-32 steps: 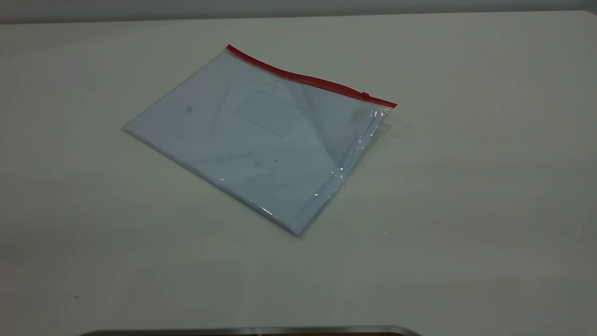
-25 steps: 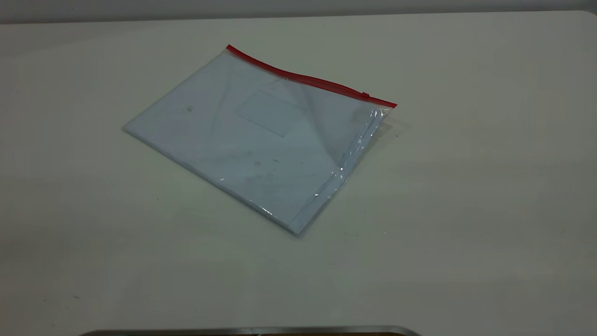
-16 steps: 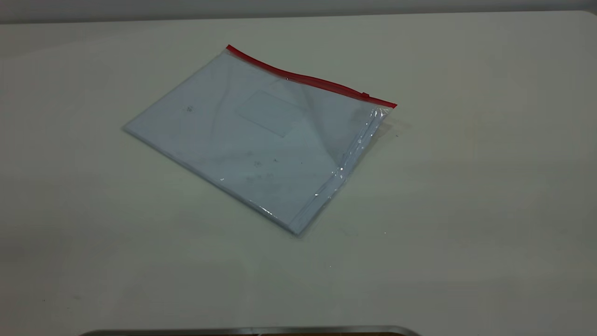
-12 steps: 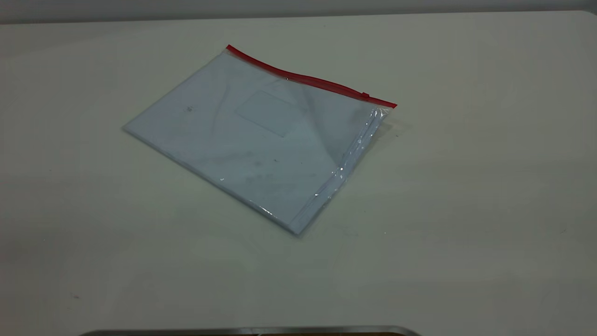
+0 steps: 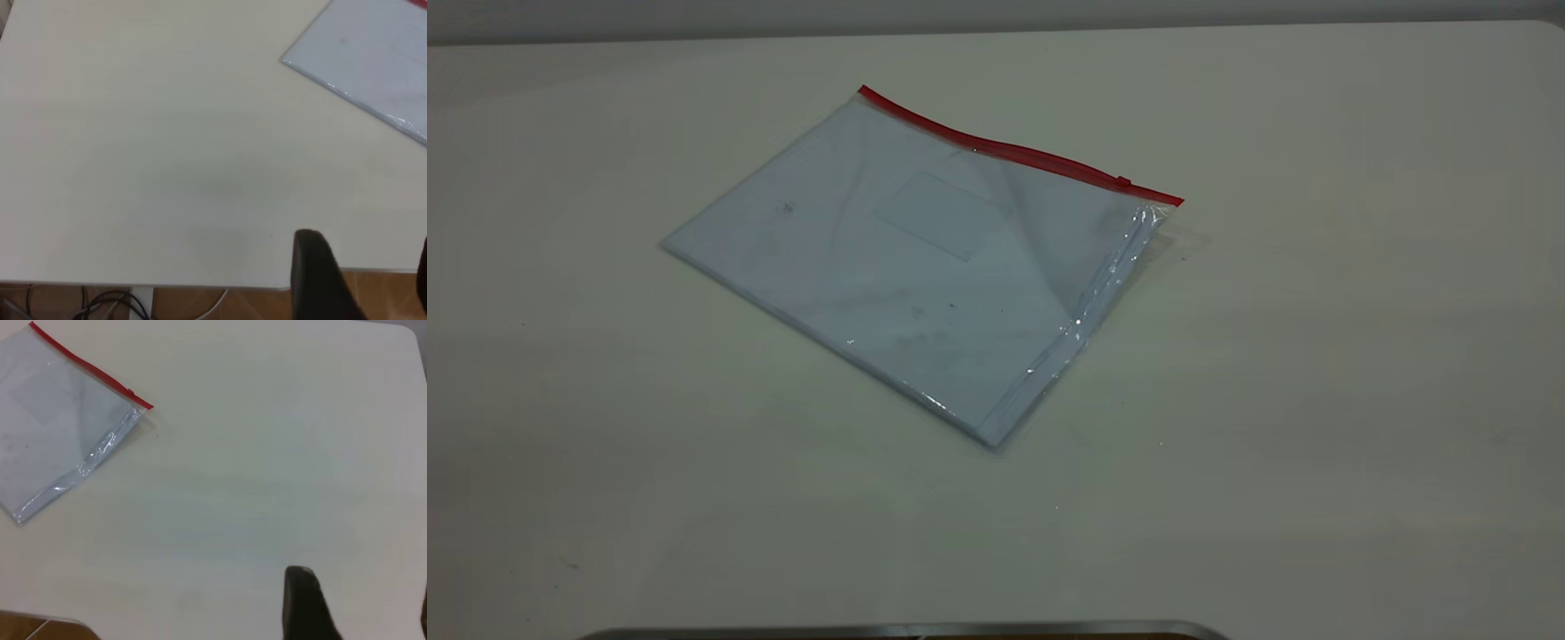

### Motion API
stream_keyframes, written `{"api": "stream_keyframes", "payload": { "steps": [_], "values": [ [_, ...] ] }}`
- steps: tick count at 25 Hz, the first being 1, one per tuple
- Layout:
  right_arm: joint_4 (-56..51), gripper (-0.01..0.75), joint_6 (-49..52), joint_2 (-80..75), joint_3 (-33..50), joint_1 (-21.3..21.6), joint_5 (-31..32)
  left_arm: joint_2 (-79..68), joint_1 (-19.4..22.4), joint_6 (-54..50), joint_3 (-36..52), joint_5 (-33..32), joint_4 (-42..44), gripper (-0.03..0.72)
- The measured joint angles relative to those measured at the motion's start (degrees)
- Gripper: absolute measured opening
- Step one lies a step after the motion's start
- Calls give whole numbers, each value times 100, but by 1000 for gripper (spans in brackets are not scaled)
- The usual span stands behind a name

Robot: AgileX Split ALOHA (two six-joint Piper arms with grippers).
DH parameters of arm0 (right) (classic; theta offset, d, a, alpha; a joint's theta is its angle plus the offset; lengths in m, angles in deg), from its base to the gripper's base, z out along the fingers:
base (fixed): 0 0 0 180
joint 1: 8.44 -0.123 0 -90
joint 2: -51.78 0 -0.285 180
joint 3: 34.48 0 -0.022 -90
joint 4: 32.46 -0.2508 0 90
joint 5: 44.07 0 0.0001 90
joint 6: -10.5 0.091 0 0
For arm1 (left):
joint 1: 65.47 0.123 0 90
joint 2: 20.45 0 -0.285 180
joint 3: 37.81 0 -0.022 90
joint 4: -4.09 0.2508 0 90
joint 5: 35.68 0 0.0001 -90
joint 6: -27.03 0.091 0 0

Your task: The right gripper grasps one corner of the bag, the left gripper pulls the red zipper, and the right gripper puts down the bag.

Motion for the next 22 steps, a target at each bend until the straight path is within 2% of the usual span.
{"api": "stream_keyframes", "payload": {
  "steps": [7,11,14,17,22],
  "values": [
    [-258,449,0,0,0,0,-16,-5,0,-16,-16,5,-16,424],
    [-1016,449,-89,-320,-45,0,-175,-439,0,-16,-316,133,-105,424],
    [-1557,462,-593,-1185,-45,0,-696,-1297,0,-2,-607,508,-137,424],
    [-1981,484,-1353,-2253,-45,0,-1487,-2386,0,273,-827,1054,-244,432],
    [-3441,512,-2994,-4073,-45,0,-2942,-4262,0,1352,-1111,2257,-915,521]
  ]
}}
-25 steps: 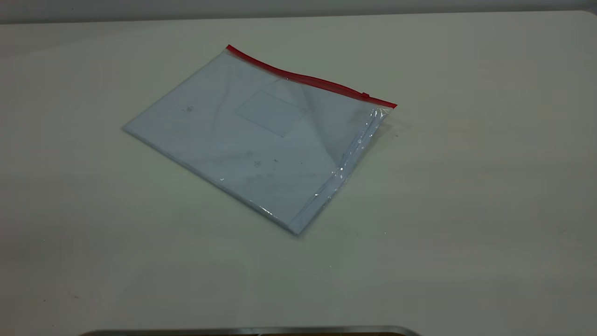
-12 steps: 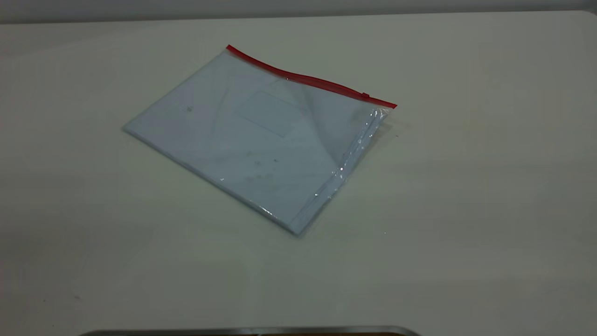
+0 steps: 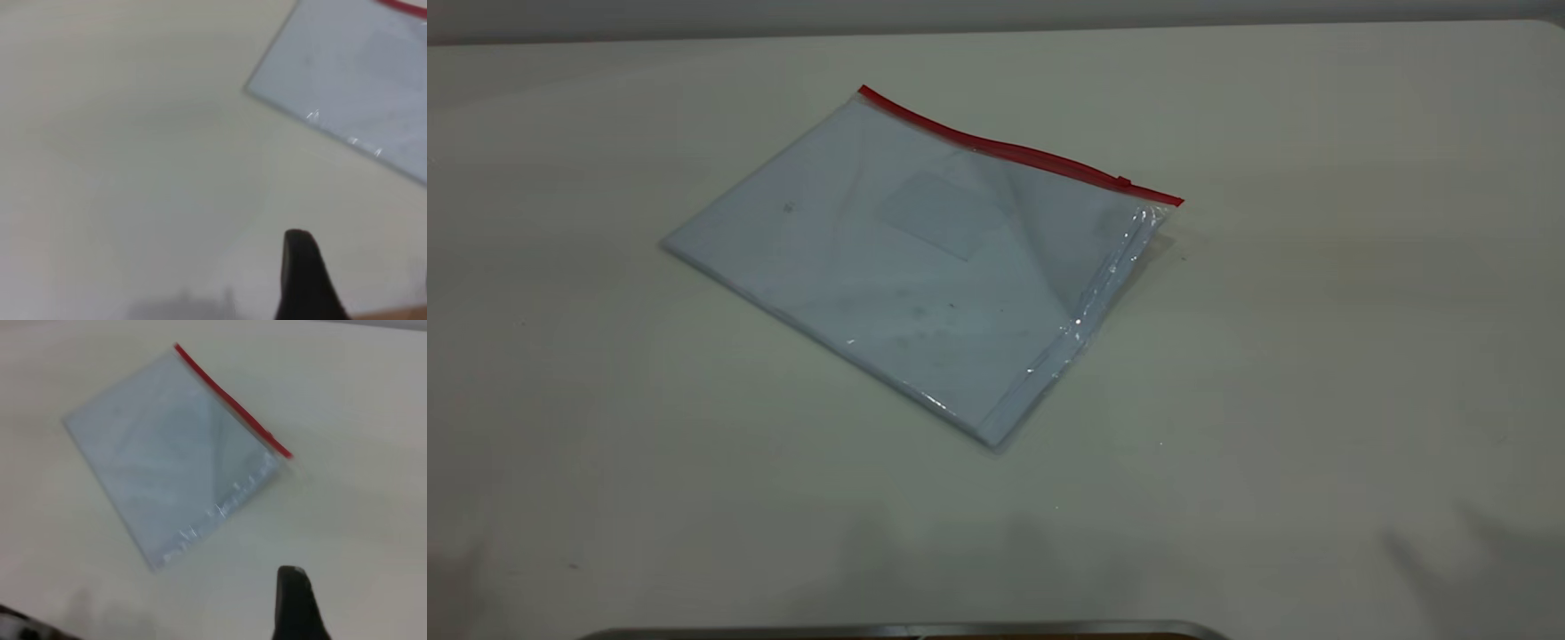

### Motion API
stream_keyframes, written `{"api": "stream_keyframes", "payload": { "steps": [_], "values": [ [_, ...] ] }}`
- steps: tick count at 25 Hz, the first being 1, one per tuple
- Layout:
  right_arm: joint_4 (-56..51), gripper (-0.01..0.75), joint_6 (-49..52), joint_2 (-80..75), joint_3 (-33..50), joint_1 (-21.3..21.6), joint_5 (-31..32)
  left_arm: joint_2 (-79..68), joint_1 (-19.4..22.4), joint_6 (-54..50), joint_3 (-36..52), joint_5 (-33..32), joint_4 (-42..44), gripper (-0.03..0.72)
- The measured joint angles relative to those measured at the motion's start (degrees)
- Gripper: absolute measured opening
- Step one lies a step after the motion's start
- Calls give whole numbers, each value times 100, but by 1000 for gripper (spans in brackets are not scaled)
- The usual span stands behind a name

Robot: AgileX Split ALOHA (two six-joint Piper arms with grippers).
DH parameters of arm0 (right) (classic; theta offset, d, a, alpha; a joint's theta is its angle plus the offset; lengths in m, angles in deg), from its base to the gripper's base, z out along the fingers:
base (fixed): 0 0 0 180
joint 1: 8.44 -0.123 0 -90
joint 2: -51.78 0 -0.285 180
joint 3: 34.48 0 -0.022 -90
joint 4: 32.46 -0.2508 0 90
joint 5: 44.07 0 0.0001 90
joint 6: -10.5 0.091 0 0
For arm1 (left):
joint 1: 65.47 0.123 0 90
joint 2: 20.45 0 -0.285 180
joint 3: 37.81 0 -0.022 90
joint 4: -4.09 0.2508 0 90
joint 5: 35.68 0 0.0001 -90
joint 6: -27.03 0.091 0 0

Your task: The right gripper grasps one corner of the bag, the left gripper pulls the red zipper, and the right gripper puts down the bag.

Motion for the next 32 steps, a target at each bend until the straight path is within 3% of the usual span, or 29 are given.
{"api": "stream_keyframes", "payload": {
  "steps": [5,10,12,15,20,32],
  "values": [
    [-2550,512,-2527,-2123,0,0,-571,-1506,0,1347,-185,1054,-1081,568],
    [-5457,516,-5465,-4184,-60,-242,-882,-2780,0,2711,-548,1411,-2108,569],
    [-5937,516,-6203,-4849,-252,-411,-939,-3172,0,3106,-734,1466,-2458,569],
    [-6152,516,-6310,-5984,-759,-652,-897,-3678,0,3654,-1018,1540,-2826,569],
    [-6197,516,-6202,-7618,-1781,-695,-393,-4177,0,4086,-1352,1629,-3249,569],
    [-6248,516,-6197,-10345,-4211,-695,21,-4487,4,4225,-1446,1692,-3426,569]
  ]
}}
